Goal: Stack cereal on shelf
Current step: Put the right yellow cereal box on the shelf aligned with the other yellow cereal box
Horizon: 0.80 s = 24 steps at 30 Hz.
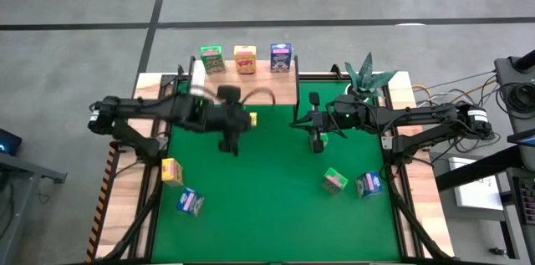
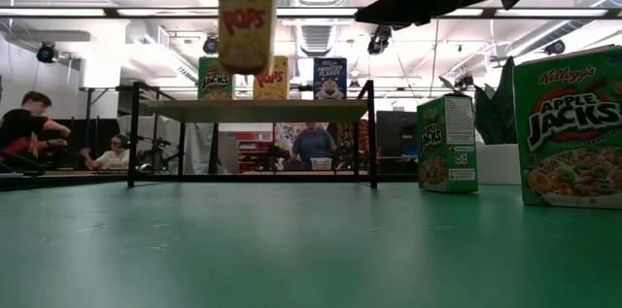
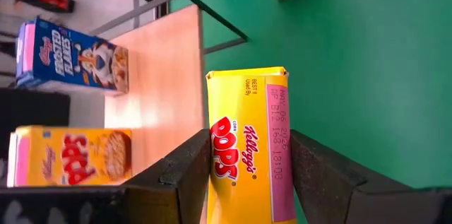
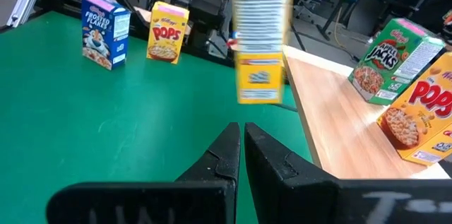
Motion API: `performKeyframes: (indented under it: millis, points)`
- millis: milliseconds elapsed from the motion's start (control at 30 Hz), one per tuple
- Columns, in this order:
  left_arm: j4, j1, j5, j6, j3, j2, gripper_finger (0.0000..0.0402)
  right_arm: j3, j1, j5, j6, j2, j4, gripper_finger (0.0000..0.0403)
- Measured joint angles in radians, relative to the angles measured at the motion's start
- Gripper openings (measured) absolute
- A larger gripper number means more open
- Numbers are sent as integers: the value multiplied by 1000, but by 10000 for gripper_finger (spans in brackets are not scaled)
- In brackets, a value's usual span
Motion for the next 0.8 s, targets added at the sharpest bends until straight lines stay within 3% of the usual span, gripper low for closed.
performKeyframes:
  millis: [233,467,800]
  points:
    - [130,273,231,270,0,-2,164,0,0,0,1,0,-7,12]
    - [182,498,484,366,0,-2,164,0,0,0,12,0,-30,12]
    - [182,604,538,441,0,37,164,0,0,0,37,0,-42,12]
